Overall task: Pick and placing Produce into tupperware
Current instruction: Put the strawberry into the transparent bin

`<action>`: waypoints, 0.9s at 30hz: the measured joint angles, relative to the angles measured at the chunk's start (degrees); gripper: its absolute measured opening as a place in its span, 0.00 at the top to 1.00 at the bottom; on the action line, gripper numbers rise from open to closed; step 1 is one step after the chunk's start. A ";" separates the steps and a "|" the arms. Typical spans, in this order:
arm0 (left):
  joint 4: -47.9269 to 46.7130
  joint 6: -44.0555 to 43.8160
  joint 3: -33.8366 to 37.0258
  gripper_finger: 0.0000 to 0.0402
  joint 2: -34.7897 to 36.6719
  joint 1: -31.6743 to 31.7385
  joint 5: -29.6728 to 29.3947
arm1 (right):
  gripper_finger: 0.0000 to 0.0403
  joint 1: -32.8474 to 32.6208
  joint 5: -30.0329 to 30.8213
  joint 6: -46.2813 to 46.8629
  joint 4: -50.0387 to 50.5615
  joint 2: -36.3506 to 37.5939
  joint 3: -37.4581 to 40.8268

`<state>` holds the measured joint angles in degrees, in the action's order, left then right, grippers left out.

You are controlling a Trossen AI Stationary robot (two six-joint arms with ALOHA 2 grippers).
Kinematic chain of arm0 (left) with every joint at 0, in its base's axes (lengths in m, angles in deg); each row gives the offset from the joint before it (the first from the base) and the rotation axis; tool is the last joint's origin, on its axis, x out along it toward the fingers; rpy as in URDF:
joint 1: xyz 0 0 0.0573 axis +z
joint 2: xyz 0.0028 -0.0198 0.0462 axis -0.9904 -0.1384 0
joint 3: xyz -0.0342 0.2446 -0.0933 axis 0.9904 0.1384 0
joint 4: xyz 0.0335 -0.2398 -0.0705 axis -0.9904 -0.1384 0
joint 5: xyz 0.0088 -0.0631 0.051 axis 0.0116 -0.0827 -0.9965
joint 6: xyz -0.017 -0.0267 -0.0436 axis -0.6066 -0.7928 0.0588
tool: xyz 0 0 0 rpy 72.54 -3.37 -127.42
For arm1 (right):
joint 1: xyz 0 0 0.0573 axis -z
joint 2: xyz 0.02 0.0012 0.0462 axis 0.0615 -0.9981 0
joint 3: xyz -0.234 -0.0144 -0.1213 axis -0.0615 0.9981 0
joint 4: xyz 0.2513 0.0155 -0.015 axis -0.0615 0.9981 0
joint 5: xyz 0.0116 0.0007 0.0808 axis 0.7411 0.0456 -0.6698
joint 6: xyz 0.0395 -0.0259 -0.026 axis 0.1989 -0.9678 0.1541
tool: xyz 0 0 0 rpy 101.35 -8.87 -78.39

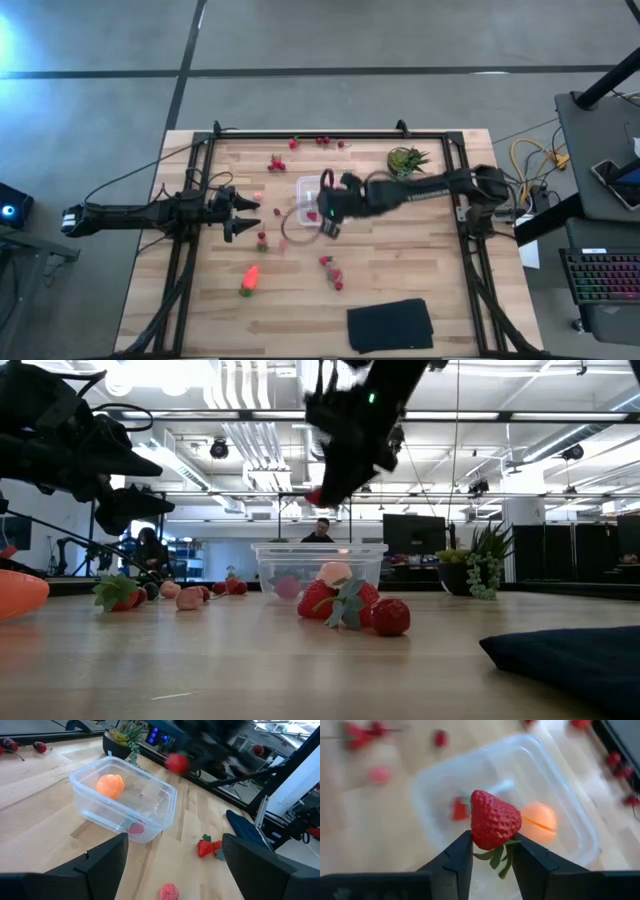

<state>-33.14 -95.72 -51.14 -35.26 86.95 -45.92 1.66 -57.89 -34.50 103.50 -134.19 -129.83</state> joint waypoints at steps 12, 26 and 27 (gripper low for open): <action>-0.01 0.00 -0.01 0.24 -0.02 0.00 0.02 | 0.51 5.48 -11.38 3.35 3.46 -2.40 0.17; -0.02 0.00 -0.02 0.24 -0.02 0.00 0.01 | 0.35 -10.41 -8.78 9.01 2.95 -3.46 -2.14; -0.02 0.00 -0.01 0.24 -0.02 -0.02 0.00 | 0.35 -11.46 -8.43 9.94 2.98 -4.31 -2.10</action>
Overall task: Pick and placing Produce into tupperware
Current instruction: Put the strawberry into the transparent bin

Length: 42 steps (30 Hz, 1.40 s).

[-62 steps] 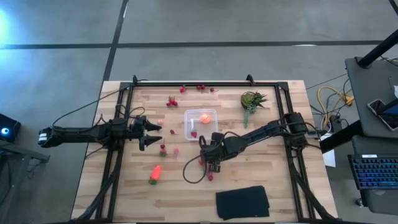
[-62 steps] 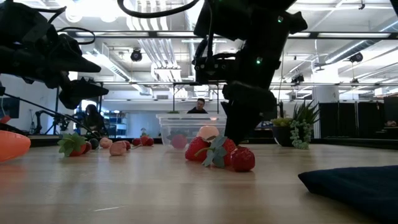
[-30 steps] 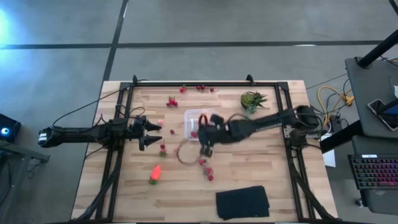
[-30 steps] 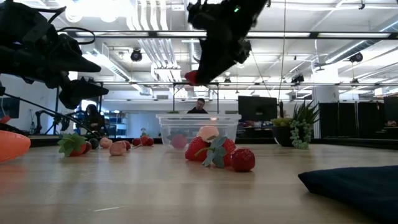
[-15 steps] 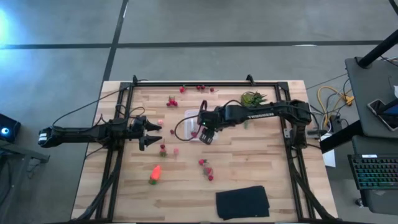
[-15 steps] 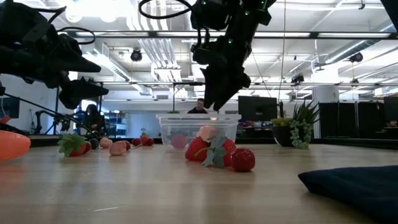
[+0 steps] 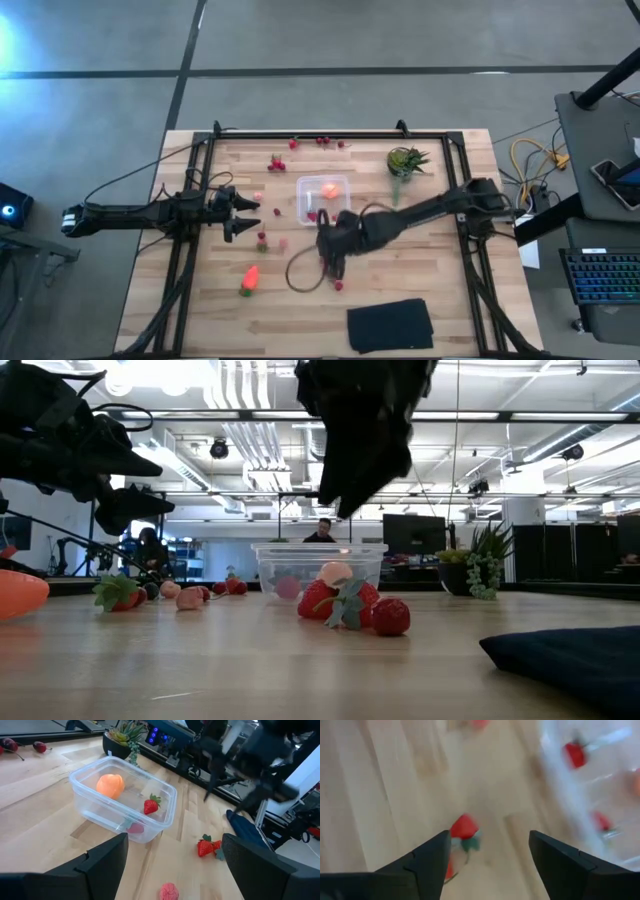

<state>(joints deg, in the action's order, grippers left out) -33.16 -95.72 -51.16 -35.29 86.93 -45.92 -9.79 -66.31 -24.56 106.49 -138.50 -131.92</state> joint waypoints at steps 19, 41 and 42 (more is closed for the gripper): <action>0.02 0.00 -0.01 0.24 0.00 0.01 0.00 | 0.40 -3.03 0.39 -0.93 -3.17 -11.35 -4.09; 0.00 0.00 0.01 0.24 0.00 0.00 0.00 | 0.49 -4.20 3.78 -3.15 -2.67 -12.65 -3.92; 0.00 0.00 0.01 0.24 0.00 0.02 0.00 | 0.50 -4.18 3.24 -3.13 -2.71 -12.65 -3.75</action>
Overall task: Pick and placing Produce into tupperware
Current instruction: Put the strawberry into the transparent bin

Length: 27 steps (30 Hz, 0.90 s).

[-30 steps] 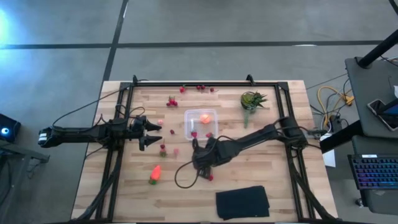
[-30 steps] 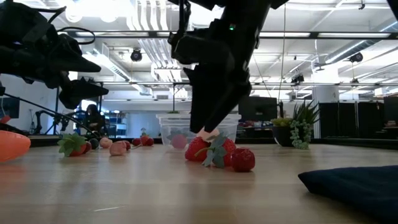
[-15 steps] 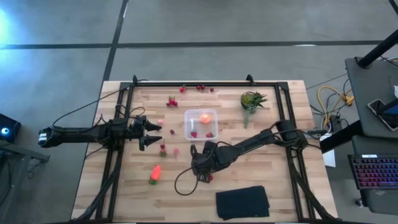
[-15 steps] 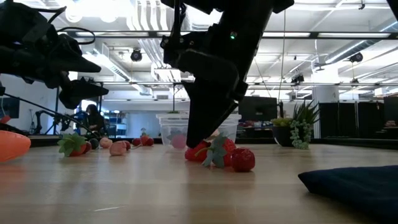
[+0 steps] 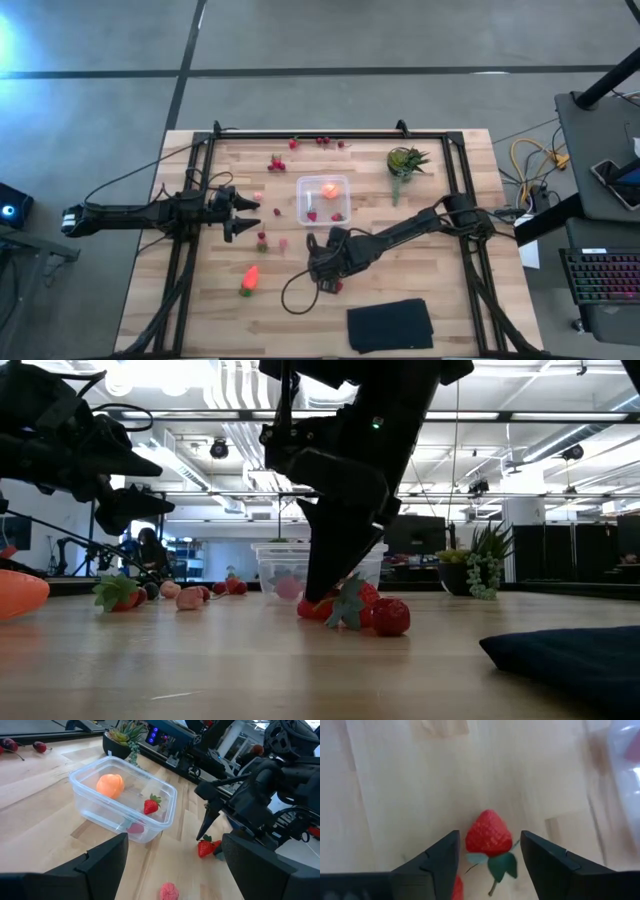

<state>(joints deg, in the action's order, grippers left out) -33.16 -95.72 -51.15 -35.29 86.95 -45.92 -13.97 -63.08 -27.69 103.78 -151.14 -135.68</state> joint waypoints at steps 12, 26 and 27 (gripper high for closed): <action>0.00 0.00 -0.02 0.24 0.00 -0.01 0.01 | 0.50 0.14 -0.41 0.15 -0.05 0.00 1.59; 0.00 0.00 -0.01 0.24 0.00 -0.02 0.01 | 0.58 0.28 1.65 0.50 -0.86 0.00 2.03; 0.00 0.00 -0.01 0.24 0.00 -0.01 0.01 | 0.59 0.28 1.65 0.57 -0.96 0.00 2.03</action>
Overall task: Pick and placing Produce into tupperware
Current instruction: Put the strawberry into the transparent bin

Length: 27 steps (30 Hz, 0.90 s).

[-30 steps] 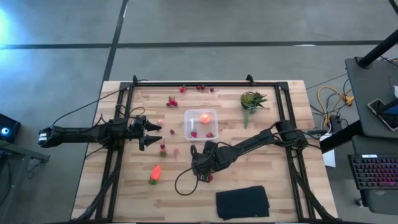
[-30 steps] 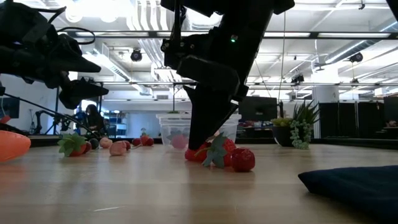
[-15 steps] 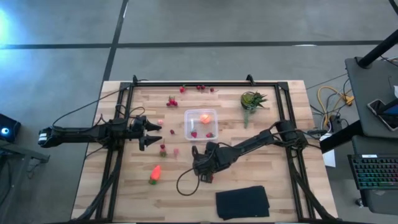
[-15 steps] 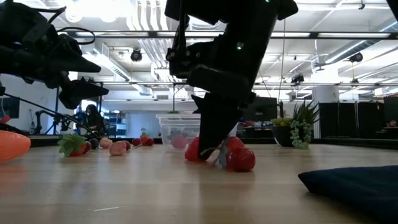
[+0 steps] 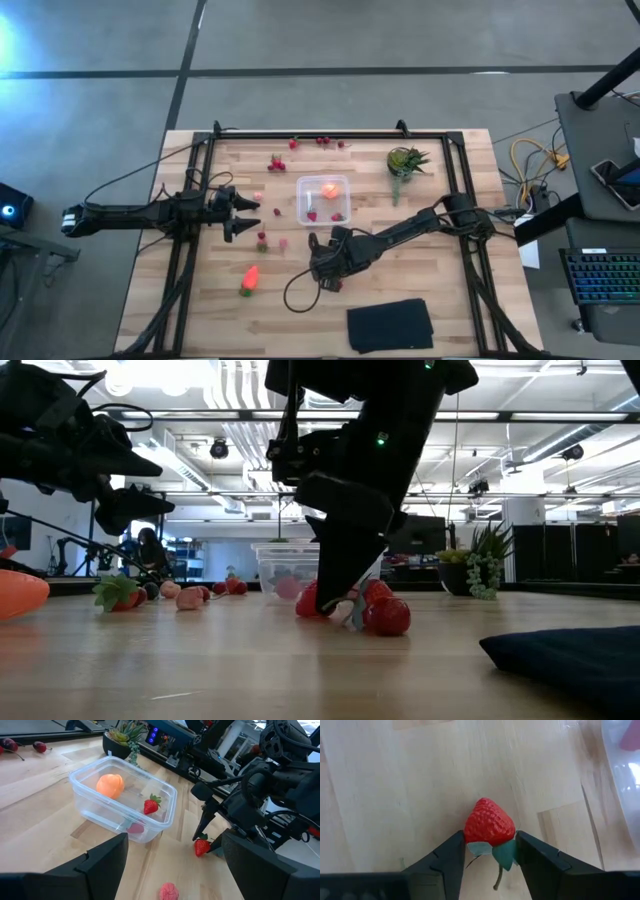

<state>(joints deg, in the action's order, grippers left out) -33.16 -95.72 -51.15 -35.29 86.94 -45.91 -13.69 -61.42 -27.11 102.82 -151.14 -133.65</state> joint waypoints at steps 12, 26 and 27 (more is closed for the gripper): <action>0.00 0.01 0.00 0.24 0.00 -0.01 0.00 | 0.67 0.04 0.19 0.06 -0.77 0.02 -0.70; 0.00 0.00 -0.01 0.24 0.00 0.01 -0.01 | 0.46 2.07 0.50 2.64 -1.49 0.02 0.38; 0.00 0.00 -0.01 0.24 0.00 0.00 -0.01 | 0.43 2.28 0.48 2.64 -1.49 0.00 0.47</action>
<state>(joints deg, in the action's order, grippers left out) -33.16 -95.71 -51.16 -35.29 86.95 -45.92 -11.41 -60.94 -24.47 101.32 -151.14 -133.18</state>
